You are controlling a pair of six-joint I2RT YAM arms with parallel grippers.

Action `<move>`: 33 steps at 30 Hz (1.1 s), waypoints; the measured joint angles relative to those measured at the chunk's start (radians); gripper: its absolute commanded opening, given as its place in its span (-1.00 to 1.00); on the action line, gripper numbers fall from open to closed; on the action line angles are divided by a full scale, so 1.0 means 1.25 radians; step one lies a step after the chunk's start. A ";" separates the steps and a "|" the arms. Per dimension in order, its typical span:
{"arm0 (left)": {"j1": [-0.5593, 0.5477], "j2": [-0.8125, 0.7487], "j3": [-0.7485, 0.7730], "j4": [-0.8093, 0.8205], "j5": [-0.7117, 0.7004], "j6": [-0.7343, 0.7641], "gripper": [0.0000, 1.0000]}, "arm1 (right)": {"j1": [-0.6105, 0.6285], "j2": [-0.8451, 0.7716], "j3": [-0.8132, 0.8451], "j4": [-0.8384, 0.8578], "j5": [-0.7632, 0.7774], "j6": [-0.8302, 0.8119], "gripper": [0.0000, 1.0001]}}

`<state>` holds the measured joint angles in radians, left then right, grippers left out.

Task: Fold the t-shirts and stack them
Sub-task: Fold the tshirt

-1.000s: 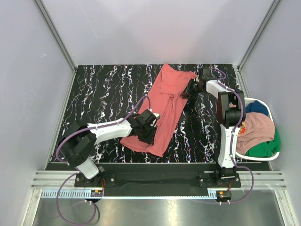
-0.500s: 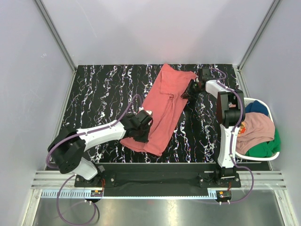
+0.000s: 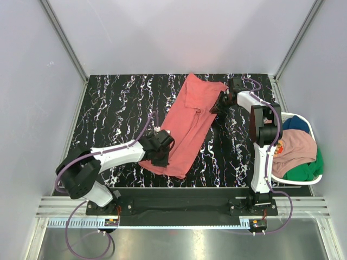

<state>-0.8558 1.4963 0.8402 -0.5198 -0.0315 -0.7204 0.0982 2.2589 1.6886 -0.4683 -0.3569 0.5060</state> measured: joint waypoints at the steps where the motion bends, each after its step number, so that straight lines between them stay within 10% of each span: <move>1: 0.000 0.007 0.000 0.004 0.002 -0.003 -1.00 | 0.000 0.000 0.000 0.000 0.000 -0.001 -0.48; 6: 0.000 0.027 0.000 0.015 0.014 -0.008 -0.94 | 0.000 0.000 0.000 0.001 -0.001 -0.002 -0.46; 11: 0.000 0.028 0.004 0.002 0.020 0.002 -0.31 | 0.000 -0.003 -0.001 0.005 -0.011 -0.010 -0.38; 33: 0.000 -0.001 0.013 0.045 0.110 0.085 -0.24 | 0.049 -0.043 -0.019 0.001 0.004 -0.036 -0.26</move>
<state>-0.8562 1.4956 0.8562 -0.4637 0.1059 -0.6144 0.1589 2.2047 1.6646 -0.4667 -0.3515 0.4610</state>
